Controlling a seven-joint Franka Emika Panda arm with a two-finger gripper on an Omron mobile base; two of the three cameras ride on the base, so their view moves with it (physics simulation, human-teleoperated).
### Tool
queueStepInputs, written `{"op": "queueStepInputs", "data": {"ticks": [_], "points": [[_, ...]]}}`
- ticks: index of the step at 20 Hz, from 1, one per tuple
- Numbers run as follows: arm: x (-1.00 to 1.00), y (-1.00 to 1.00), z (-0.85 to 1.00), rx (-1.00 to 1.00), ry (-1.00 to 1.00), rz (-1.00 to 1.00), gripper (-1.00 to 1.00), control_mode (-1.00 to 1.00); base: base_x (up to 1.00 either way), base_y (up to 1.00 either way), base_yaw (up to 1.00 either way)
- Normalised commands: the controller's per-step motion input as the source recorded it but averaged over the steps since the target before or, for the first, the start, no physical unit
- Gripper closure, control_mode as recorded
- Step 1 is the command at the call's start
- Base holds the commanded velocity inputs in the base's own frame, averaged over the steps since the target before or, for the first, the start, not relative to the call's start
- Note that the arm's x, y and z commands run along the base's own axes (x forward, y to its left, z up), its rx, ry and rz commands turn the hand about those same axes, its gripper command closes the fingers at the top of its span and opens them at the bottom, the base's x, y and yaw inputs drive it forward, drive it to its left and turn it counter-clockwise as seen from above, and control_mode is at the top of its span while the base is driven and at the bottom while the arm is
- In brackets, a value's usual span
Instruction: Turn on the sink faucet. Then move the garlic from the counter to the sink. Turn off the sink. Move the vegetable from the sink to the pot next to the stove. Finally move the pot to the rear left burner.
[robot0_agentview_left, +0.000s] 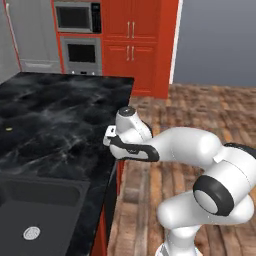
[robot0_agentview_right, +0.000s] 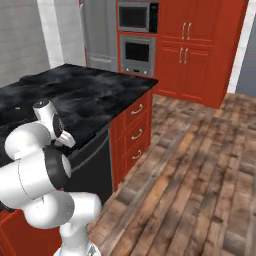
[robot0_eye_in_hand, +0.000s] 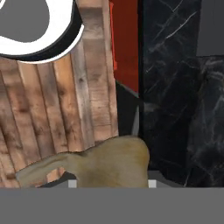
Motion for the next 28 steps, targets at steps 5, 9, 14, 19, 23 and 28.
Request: {"op": "queueStepInputs", "data": {"ticks": [5, 9, 14, 19, 23, 28], "points": [[0.00, 0.00, 0.00, 0.00, 0.00, 0.00, 1.00, 1.00, 0.00, -0.14, -0.51], [0.00, 0.00, 0.00, 0.00, 0.00, 0.00, 1.00, 1.00, 0.00, -0.25, -0.51], [0.00, 0.00, 0.00, 0.00, 0.00, 0.00, 1.00, 1.00, 0.00, -0.33, -0.51], [0.00, 0.00, 0.00, 0.00, 0.00, 0.00, 1.00, 1.00, 0.00, -0.33, -0.50], [0.00, 0.00, 0.00, 0.00, 0.00, 0.00, 1.00, 1.00, 0.01, -0.37, -0.46], [0.00, 0.00, 0.00, 0.00, 0.00, 0.00, 1.00, 1.00, 0.05, -0.41, -0.46]]}}
